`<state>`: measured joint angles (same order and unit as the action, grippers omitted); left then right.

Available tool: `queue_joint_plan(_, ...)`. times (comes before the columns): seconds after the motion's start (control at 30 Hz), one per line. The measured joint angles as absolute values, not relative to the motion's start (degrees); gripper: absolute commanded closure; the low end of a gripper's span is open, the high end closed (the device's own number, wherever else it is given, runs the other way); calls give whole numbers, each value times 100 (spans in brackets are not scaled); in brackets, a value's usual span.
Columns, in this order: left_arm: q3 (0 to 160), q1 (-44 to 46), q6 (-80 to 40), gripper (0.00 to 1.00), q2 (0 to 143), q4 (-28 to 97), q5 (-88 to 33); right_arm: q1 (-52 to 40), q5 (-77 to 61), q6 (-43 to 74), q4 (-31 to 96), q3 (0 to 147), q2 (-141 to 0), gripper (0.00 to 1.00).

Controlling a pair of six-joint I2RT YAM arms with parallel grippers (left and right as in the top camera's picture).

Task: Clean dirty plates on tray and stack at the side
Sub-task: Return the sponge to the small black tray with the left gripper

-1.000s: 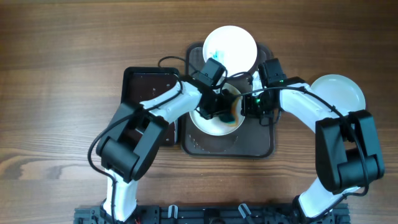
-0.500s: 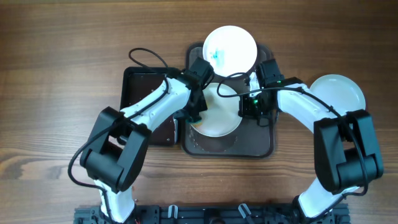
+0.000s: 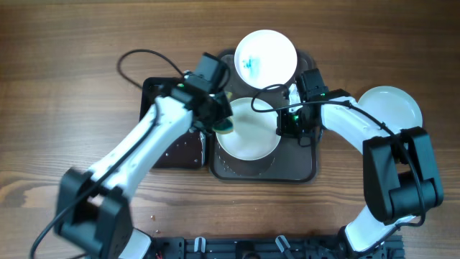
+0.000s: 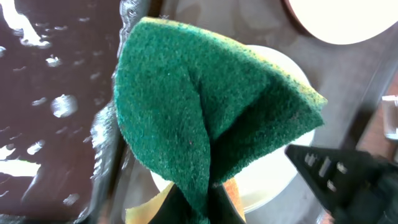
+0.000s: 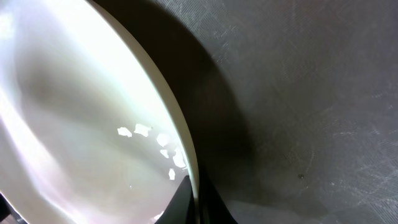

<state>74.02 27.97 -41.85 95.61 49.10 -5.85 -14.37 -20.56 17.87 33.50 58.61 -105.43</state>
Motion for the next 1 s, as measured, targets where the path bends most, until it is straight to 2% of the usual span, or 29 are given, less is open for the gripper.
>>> queue_joint_plan(0.2, 7354, 2115, -3964, 96, 9203, 5850, 80, -1437, -2053, 1787, 3347, 5861, -10543, 96)
queue_joint_plan(0.47, 6073, 1280, -3621, 96, 9212, 4716, 534, -1437, -2053, 1772, 3317, 5857, -10543, 96)
queue_joint_plan(0.5, 5885, 1221, -3590, 93, 9214, 4495, 539, -1437, -2056, 1772, 3304, 5854, -10543, 96)
queue_joint_plan(0.6, 5487, 1114, -3404, 58, 9247, 4185, 523, -1437, -2053, 1772, 3284, 5852, -10543, 96)
queue_joint_plan(0.67, 5443, 1114, -3345, 48, 9247, 4171, 445, -1437, -2053, 1772, 3286, 5852, -10543, 96)
queue_joint_plan(0.8, 5487, 1116, -3267, 19, 9201, 4285, 303, -1433, -1984, 1772, 3653, 5953, -10543, 96)
queue_joint_plan(0.87, 5542, 1116, -3225, 0, 9098, 4421, 222, -1428, -1887, 1769, 4106, 6073, -10532, 96)
queue_joint_plan(1.0, 5808, 1116, -3216, 0, 8628, 4698, -10, -1411, -1747, 1765, 5229, 6571, -10425, 96)
